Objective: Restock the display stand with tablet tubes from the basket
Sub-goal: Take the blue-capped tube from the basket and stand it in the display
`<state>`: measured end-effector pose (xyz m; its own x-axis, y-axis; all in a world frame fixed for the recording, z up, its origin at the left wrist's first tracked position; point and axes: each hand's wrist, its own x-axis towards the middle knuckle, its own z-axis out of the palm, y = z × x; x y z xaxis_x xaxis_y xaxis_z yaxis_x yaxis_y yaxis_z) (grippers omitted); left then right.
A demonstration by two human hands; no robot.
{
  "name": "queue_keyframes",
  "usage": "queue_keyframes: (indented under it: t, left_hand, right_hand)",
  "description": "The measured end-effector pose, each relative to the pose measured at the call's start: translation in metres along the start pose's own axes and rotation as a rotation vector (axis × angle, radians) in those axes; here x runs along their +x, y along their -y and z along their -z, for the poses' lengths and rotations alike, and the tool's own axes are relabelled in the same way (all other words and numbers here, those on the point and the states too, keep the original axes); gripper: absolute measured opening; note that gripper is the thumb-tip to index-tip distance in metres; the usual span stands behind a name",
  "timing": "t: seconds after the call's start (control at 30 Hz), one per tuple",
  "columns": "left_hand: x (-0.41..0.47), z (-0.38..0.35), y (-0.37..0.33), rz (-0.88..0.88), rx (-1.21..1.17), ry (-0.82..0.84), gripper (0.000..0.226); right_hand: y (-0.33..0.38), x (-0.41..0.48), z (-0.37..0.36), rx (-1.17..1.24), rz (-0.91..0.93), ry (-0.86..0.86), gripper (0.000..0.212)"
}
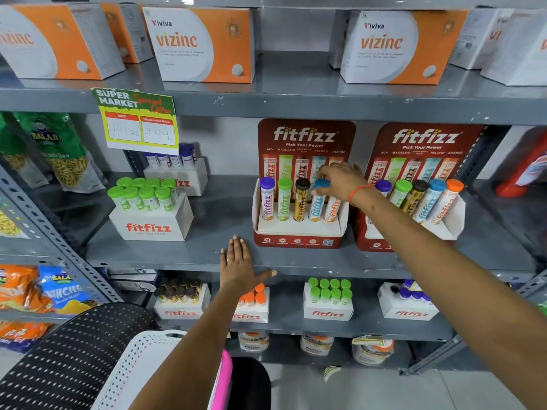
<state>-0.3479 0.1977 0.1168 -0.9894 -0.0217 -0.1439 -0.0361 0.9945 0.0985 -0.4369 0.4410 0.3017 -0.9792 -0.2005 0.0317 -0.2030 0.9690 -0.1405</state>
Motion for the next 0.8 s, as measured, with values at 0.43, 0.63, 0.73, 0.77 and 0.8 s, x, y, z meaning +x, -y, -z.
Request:
queue_keyframes:
  t: [0.43, 0.63, 0.73, 0.77, 0.8]
  left_hand:
    - [0.001, -0.002, 0.001, -0.022, 0.002, -0.011, 0.115]
    - [-0.003, 0.015, 0.001, -0.021, -0.013, 0.081, 0.115]
    - [0.001, 0.032, -0.002, 0.030, -0.161, 0.196, 0.114]
    - [0.001, 0.043, -0.004, 0.047, -0.204, 0.240, 0.110]
    - [0.006, 0.051, -0.010, 0.029, -0.204, 0.274, 0.103]
  right_hand:
    - [0.011, -0.006, 0.000, 0.065, -0.065, -0.066, 0.040]
    - [0.018, -0.012, 0.002, 0.074, -0.096, -0.037, 0.044]
    - [0.021, -0.020, 0.001, 0.038, -0.117, -0.025, 0.064]
    - [0.023, -0.025, -0.001, 0.018, -0.130, -0.060, 0.069]
    - [0.026, -0.032, -0.004, -0.003, -0.143, -0.113, 0.072]
